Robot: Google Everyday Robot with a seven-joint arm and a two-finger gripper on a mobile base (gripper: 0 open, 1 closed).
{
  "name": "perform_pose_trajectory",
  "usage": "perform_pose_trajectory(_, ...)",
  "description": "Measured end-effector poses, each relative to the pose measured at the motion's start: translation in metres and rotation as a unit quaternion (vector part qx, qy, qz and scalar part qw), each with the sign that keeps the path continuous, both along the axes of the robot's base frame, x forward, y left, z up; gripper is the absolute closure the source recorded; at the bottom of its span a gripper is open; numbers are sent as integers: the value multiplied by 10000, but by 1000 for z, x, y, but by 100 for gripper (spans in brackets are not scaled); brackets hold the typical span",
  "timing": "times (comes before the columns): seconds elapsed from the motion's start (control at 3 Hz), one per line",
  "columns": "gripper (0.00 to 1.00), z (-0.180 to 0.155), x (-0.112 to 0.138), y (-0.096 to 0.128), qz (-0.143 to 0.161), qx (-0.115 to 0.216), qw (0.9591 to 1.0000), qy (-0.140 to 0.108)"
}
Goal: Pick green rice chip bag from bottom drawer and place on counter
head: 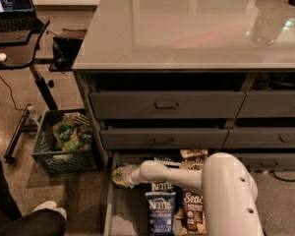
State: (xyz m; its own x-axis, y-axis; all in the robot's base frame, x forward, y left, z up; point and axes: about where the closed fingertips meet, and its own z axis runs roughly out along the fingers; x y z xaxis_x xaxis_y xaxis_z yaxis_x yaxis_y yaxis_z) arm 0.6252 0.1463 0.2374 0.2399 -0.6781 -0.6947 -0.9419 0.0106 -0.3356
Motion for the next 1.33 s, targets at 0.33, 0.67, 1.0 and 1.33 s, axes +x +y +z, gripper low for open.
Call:
perform_pose_trajectory(0.33, 100, 19, -14, 7, 103, -4, 9999, -137)
perform_pose_trajectory(0.67, 100, 49, -33, -1, 136, -80, 9995, -279)
perform_pose_trajectory(1.0, 100, 96, -44, -22, 62, -225, 9979, -612)
perform_pose_trajectory(1.33, 100, 126, -80, -35, 260, -217, 9962, -804)
